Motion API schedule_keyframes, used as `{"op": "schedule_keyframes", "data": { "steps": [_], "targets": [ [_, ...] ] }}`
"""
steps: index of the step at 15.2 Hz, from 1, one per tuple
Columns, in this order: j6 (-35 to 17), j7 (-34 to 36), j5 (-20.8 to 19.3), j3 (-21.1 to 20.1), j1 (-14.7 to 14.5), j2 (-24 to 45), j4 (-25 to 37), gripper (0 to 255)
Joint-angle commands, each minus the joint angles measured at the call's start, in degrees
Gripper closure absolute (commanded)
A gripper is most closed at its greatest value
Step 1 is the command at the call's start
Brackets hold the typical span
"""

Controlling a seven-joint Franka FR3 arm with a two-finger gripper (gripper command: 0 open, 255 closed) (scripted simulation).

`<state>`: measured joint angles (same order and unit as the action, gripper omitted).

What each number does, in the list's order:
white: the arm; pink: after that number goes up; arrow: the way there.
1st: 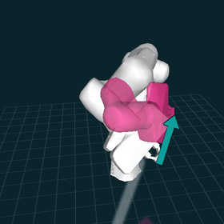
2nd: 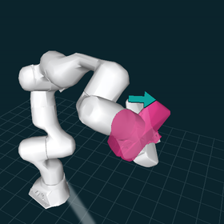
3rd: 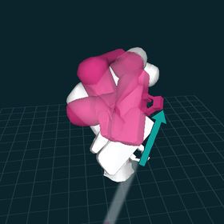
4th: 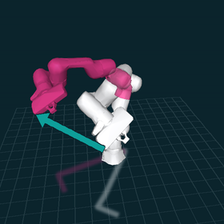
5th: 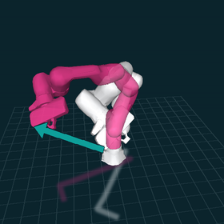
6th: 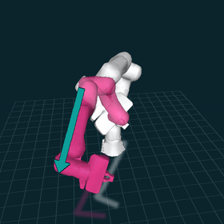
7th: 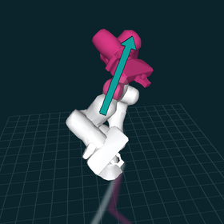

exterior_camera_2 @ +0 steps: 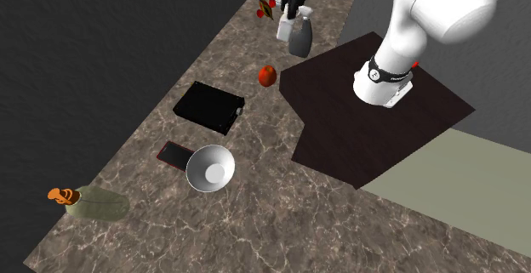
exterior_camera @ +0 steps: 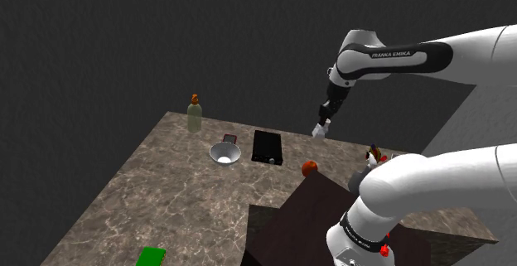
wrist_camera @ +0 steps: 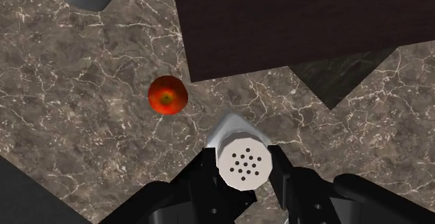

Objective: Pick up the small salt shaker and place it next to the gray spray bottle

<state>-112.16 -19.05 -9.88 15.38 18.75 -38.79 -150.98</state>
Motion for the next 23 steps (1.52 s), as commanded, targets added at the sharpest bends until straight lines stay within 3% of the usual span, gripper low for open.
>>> {"op": "schedule_keyframes", "data": {
  "steps": [1,10,23],
  "targets": [
    [0.6,-2.9,-1.9,2.3,1.9,-1.6,-0.8,255],
    [2.1,-15.7,-9.5,13.1,8.9,-2.5,1.2,255],
    [-9.7,-15.6,-12.0,16.8,9.1,2.2,-5.9,255]
  ]
}}
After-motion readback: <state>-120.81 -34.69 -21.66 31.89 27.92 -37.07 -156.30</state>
